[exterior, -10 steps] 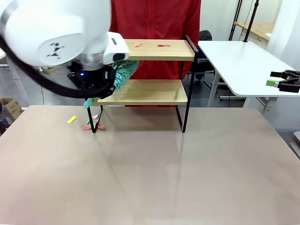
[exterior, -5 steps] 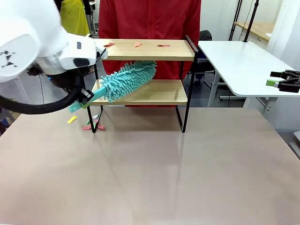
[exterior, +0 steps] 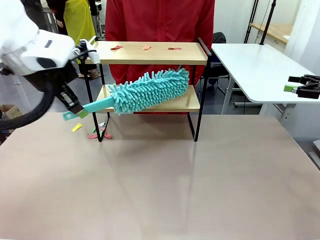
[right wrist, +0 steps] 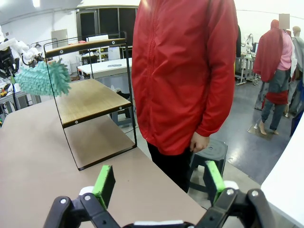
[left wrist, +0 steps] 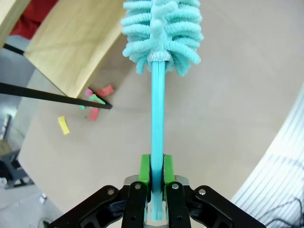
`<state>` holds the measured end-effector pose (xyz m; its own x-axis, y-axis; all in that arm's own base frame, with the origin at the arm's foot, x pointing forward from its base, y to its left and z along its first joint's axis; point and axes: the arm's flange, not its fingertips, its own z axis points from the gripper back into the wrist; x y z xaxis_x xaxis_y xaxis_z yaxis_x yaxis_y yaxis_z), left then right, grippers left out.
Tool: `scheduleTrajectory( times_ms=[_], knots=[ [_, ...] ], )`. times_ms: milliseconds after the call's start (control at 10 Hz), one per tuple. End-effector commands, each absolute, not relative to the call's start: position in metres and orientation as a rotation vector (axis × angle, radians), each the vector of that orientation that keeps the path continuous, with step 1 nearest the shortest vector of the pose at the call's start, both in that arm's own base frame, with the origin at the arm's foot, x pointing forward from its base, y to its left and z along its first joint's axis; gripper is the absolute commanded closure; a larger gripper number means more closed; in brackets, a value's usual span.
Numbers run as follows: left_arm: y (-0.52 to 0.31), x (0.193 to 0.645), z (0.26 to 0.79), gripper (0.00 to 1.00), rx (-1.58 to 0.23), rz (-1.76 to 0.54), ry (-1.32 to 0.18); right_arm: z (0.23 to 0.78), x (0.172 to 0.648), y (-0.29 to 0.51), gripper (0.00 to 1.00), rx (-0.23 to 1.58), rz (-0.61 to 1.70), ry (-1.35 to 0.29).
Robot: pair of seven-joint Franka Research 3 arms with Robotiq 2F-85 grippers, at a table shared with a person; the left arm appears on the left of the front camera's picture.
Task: Clean the shelf.
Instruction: Clean the specific section of the Shelf indicated by the human with the Duster.
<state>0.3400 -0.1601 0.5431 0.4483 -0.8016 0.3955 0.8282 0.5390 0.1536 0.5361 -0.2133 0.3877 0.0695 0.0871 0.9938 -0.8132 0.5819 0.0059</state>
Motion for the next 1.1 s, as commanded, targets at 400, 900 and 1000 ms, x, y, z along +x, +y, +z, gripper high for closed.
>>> scheduleTrajectory(
  times_ms=[400,900,1000],
  knots=[
    [-0.132,0.270,0.629,0.87,0.133,-1.192,-0.156,0.395,0.537,-0.210,0.00,0.684,0.749,-1.327],
    [-0.076,0.258,0.664,0.87,0.327,-1.282,0.404,0.395,0.537,-0.210,0.00,0.684,0.749,-1.327],
    [-0.067,0.262,0.672,0.87,0.318,-1.284,0.444,0.395,0.537,-0.210,0.00,0.684,0.749,-1.327]
  ],
)
